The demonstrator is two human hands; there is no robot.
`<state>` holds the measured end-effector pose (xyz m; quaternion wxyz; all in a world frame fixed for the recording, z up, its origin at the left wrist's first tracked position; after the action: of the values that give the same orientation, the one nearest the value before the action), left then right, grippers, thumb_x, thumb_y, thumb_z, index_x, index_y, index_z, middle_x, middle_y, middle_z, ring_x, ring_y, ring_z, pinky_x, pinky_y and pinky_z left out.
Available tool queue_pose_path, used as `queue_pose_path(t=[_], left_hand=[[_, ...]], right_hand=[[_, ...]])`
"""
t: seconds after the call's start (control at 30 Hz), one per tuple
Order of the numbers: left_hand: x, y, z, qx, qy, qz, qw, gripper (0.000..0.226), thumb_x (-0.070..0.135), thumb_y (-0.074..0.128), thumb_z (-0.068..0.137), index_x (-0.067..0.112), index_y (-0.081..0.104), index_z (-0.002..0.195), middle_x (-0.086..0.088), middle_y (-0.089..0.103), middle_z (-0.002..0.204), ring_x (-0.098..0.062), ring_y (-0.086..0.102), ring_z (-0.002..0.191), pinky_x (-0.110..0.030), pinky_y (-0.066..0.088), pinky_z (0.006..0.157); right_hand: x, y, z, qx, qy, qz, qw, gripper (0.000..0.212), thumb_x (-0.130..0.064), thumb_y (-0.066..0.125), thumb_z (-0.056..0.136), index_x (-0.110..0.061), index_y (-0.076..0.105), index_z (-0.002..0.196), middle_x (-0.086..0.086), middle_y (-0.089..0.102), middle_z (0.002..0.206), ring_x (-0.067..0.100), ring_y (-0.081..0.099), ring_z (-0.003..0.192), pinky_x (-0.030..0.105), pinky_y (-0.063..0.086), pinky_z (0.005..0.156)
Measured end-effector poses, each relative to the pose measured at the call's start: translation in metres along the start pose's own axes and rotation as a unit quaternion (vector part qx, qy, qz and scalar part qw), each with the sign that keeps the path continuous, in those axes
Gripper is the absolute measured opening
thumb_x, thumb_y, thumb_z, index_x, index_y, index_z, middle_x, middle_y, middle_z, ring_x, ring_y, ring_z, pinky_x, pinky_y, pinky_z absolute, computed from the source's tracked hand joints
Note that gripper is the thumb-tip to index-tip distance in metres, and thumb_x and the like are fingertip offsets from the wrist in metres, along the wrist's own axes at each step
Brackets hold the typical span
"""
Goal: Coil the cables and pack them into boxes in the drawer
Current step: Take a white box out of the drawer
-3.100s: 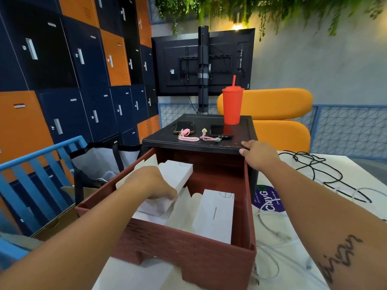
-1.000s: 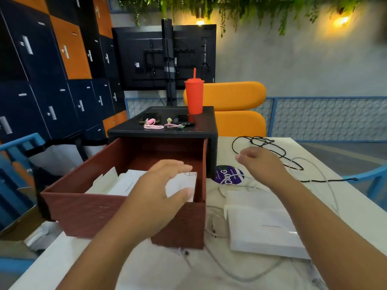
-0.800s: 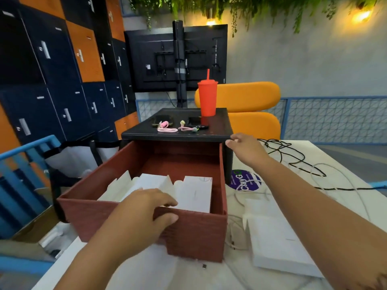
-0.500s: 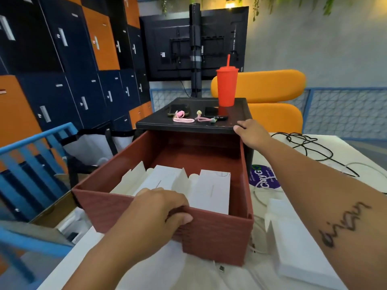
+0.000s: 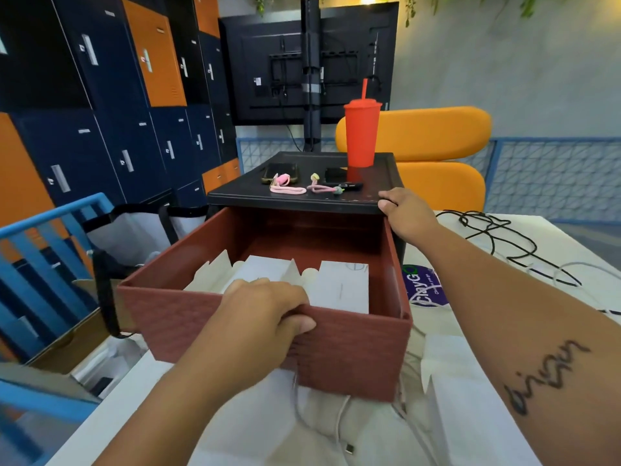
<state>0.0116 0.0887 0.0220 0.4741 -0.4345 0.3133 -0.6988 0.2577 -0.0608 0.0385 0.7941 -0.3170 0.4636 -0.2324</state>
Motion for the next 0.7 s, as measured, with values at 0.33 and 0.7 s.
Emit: queue_pose_path(t=[0.33,0.7], left_hand=[[-0.014,0.024,0.076,-0.048,-0.027,0.004,0.998,0.011,0.031,0.053,0.092,0.024,0.058,0.085,0.01,0.055,0.078,-0.013,0.051,0.081,-0.024,0.032,0.064],[-0.035,0.051,0.13,-0.053,-0.05,0.104,0.992,0.016,0.032,0.044,0.097,0.023,0.056,0.098,0.006,0.054,0.085,-0.021,0.047,0.102,-0.035,0.023,0.099]], right_hand=[[0.003,0.0,0.003,-0.025,0.004,0.02,0.999,0.039,-0.02,0.038,0.1,-0.01,0.044,0.137,0.008,0.038,0.146,0.025,0.034,0.134,0.028,0.027,0.104],[-0.001,-0.004,0.001,-0.045,0.01,0.031,0.998,0.039,-0.017,0.035,0.101,-0.008,0.042,0.138,0.009,0.033,0.149,0.025,0.03,0.136,0.028,0.025,0.105]])
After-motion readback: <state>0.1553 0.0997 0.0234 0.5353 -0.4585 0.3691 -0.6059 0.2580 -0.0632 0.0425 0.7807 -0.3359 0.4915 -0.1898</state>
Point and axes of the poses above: each hand's wrist, its own z-axis towards the middle knuckle, its own y-axis out of the palm, x = y × z, the point moved 3 cm from there along z, towards the middle knuckle
